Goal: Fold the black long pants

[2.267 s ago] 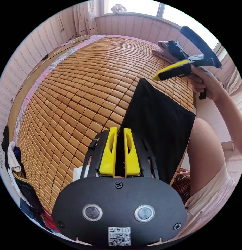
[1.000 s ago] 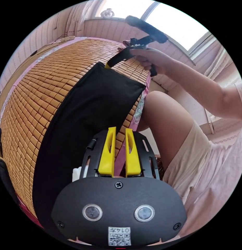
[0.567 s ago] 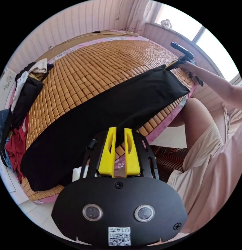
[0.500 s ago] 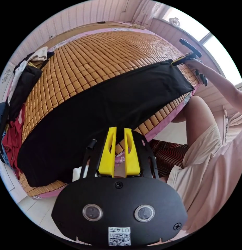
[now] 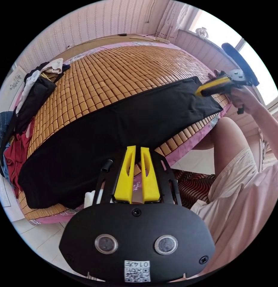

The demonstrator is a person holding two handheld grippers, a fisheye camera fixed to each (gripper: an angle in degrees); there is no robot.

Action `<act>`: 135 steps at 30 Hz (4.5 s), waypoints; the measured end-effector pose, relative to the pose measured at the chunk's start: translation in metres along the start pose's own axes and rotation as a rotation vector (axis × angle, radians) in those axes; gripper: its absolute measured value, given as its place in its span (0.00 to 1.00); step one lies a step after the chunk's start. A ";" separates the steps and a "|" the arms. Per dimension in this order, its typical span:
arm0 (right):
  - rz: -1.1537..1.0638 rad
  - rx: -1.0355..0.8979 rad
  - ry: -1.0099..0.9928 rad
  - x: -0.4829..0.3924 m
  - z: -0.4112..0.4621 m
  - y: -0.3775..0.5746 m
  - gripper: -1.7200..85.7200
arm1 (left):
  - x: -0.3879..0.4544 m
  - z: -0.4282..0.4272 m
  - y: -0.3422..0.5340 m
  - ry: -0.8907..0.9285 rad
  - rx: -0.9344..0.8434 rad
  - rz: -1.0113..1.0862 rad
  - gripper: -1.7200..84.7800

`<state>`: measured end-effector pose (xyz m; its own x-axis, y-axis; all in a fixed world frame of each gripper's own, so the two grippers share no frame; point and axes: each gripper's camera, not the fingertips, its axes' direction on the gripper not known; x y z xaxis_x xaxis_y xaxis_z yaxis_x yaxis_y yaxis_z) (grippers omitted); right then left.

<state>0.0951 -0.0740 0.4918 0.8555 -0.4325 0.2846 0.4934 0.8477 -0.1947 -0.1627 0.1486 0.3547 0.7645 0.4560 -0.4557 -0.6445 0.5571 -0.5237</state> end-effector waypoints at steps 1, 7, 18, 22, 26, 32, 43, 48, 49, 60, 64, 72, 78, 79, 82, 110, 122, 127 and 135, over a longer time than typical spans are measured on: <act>-0.062 -0.019 -0.003 -0.025 0.020 -0.006 0.01 | -0.003 0.006 0.005 -0.005 -0.013 -0.014 0.06; -0.137 -0.062 0.052 -0.046 0.081 -0.014 0.01 | -0.005 0.022 0.037 -0.017 -0.001 0.008 0.04; -0.454 -0.043 0.105 -0.105 0.085 -0.144 0.01 | -0.044 0.027 0.078 0.002 0.023 -0.077 0.01; -0.479 -0.118 0.189 -0.128 0.139 -0.202 0.01 | -0.051 0.035 0.096 0.015 0.047 -0.073 0.01; -0.500 -0.250 0.185 -0.130 0.165 -0.228 0.01 | -0.075 0.019 0.117 0.123 0.172 -0.121 0.06; -0.610 -0.131 0.119 -0.162 0.149 -0.262 0.01 | -0.201 -0.042 0.206 -0.065 0.377 -0.453 0.08; -0.616 -0.130 0.076 -0.190 0.176 -0.295 0.01 | -0.393 -0.048 0.243 -0.278 0.230 -0.801 0.13; -0.543 -0.161 0.098 -0.168 0.179 -0.287 0.01 | -0.409 -0.033 0.229 -0.194 0.160 -0.793 0.07; -0.522 -0.156 0.091 -0.161 0.176 -0.285 0.01 | -0.403 -0.037 0.226 -0.228 0.169 -0.753 0.03; -0.422 -0.181 0.091 -0.124 0.173 -0.276 0.01 | -0.404 -0.023 0.196 -0.330 0.091 -0.823 0.06; -0.408 -0.161 0.085 -0.116 0.157 -0.274 0.01 | -0.370 -0.051 0.188 -0.428 0.179 -0.737 0.09; -0.481 -0.232 0.101 -0.113 0.143 -0.277 0.01 | -0.141 -0.023 0.097 -0.116 0.200 0.092 0.08; -0.547 -0.267 0.165 -0.118 0.122 -0.276 0.01 | -0.067 0.024 0.046 0.092 0.100 0.101 0.02; -0.546 -0.267 0.169 -0.116 0.123 -0.274 0.01 | -0.065 0.035 0.042 0.095 0.044 0.081 0.02; -0.524 -0.237 0.157 -0.108 0.109 -0.268 0.01 | -0.063 0.048 0.037 0.038 0.008 0.082 0.01; 0.627 -0.064 0.035 0.249 -0.050 0.161 0.06 | -0.086 0.010 -0.005 -0.150 -0.109 -0.105 0.06; 0.743 0.589 -0.344 0.301 -0.168 0.288 0.02 | -0.072 0.053 -0.016 0.009 -0.112 -0.078 0.01; 0.612 0.875 -0.294 0.286 -0.242 0.311 0.02 | -0.033 0.074 -0.040 0.163 -0.032 -0.016 0.01; 0.025 0.867 -0.310 0.170 -0.314 0.214 0.03 | 0.003 0.073 -0.080 0.468 0.170 0.072 0.01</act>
<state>0.3955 -0.0628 0.2039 0.7222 -0.4152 0.5533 0.0778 0.8435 0.5314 -0.1081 0.1561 0.4477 0.6043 0.1591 -0.7807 -0.6542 0.6584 -0.3722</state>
